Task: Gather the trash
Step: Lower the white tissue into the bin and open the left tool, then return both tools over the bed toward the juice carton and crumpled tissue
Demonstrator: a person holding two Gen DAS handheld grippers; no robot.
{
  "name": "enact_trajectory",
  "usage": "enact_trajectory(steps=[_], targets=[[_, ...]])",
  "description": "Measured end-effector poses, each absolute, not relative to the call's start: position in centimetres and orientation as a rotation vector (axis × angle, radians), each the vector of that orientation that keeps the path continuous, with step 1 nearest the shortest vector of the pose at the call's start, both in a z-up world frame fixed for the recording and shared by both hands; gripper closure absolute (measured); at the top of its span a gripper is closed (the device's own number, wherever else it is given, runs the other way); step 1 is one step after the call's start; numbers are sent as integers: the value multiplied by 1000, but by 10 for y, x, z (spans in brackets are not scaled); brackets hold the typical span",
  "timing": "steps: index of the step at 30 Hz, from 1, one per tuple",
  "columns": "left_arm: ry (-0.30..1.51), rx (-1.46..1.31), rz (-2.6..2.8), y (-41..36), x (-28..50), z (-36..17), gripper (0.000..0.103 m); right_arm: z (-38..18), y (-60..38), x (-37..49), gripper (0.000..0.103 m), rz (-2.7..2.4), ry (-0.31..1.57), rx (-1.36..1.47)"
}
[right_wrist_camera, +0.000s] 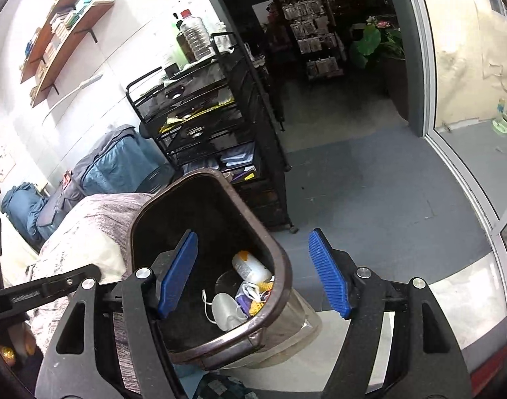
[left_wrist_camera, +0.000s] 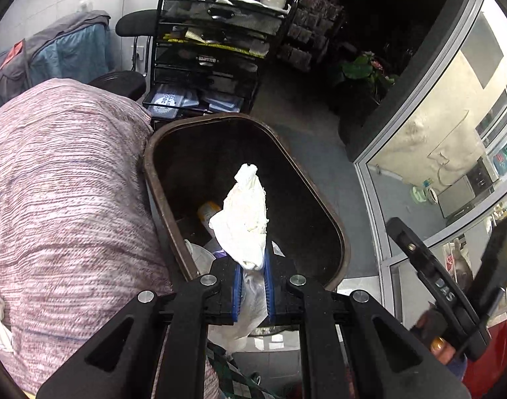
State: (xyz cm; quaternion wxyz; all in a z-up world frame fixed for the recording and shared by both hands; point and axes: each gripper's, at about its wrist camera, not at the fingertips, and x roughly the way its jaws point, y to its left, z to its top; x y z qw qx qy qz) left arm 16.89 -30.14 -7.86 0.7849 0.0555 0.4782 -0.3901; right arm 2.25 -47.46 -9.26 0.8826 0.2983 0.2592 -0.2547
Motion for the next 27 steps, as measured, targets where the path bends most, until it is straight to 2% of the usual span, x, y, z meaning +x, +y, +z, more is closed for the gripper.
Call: enact_trajectory(steps=[9,11,13,15,22,27], targets=[[1059,135,-832,-319,181,-89,91,-98,-481,19,33,-551,545,633],[1049,139,-832,-323,182,-89,78,-99,-482,20,33,-556,547,632],[1013,134,-825,-322,180,-85,34,-100,-482,20,31,-566,552,632],[966,116,-820,-317,177,-79,22,-101,-484,19,26,-578,553,636],[884,110,-816,-307,167,-62,10,-102,-484,18,25,-589,545,640],[795,113,-813,-297,154,-47,6,-100,-480,19,24,-580,544,638]])
